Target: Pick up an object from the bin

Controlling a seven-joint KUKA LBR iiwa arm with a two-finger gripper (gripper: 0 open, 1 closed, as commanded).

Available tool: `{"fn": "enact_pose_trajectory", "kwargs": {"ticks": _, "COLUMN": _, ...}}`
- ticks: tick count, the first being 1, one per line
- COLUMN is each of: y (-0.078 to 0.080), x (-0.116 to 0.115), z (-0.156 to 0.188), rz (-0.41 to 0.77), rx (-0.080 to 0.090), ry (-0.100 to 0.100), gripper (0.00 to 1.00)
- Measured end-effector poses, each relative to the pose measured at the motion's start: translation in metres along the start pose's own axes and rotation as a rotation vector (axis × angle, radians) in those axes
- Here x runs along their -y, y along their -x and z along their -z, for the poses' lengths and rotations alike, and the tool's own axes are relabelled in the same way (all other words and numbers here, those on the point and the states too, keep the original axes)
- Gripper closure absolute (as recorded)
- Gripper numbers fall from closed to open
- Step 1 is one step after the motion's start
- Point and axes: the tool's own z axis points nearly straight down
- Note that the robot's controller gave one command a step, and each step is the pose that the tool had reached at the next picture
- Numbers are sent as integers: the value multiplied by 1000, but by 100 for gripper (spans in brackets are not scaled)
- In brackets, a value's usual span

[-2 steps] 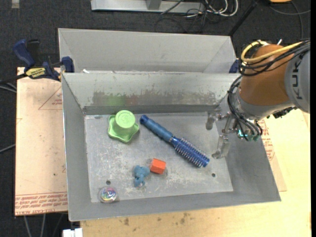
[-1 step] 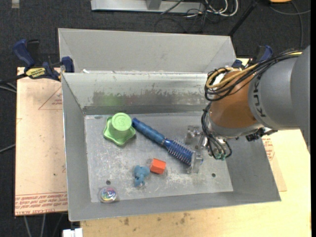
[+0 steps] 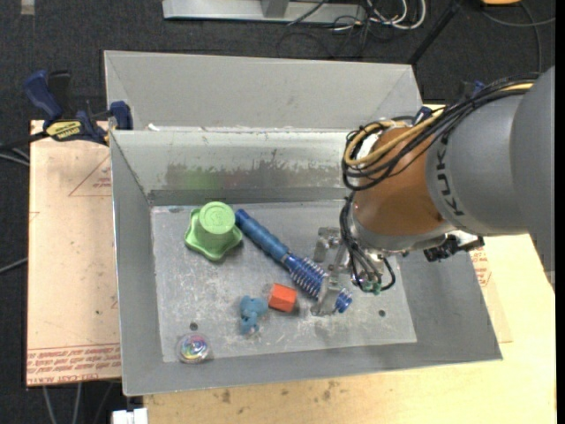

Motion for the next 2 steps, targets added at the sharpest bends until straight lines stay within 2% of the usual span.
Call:
{"fn": "enact_pose_trajectory", "kwargs": {"ticks": 1, "y": 20, "x": -32, "z": -1, "rz": -267, "rx": 3, "ry": -1, "gripper": 0}}
{"fn": "enact_pose_trajectory", "kwargs": {"ticks": 2, "y": 41, "x": -46, "z": -33, "rz": -333, "rx": 1, "ry": -2, "gripper": 0}}
